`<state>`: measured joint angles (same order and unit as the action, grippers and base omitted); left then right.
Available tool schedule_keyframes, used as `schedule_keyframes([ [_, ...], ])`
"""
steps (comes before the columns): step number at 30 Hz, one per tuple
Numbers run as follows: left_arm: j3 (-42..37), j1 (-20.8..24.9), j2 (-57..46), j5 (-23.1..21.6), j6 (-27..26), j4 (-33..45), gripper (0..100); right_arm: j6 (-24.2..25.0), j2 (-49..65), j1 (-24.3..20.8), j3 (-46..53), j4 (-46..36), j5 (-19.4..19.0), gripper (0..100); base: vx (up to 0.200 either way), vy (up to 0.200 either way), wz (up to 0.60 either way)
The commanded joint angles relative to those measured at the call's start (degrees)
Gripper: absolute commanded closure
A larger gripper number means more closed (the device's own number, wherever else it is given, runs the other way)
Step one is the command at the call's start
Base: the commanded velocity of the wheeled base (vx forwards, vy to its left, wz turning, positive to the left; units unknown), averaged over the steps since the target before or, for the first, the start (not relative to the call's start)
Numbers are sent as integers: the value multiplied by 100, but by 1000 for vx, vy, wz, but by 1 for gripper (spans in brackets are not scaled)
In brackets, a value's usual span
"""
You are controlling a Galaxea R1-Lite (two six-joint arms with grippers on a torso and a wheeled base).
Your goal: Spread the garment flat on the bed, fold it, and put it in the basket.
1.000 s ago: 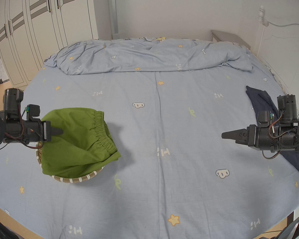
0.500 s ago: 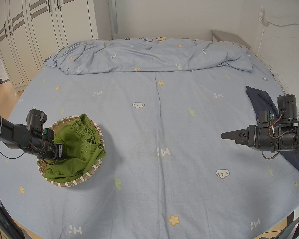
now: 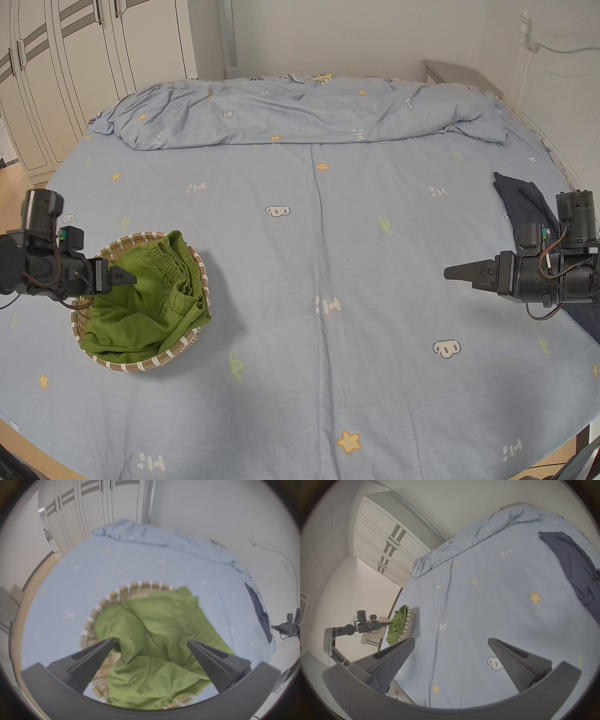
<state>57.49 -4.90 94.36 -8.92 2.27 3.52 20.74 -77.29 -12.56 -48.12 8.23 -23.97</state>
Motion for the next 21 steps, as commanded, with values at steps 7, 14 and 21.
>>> schedule_keyframes([
  [7,-713,103,-3186,-4,-33,34,0,-114,935,52,259,-243,6,0,0,0,0],
  [14,-1899,323,-4602,5,2,8,0,-746,2552,412,848,-1772,270,0,0,0,0],
  [21,-3525,525,-7010,5,-25,61,0,-1028,4846,737,1735,-2546,639,0,0,0,0],
])
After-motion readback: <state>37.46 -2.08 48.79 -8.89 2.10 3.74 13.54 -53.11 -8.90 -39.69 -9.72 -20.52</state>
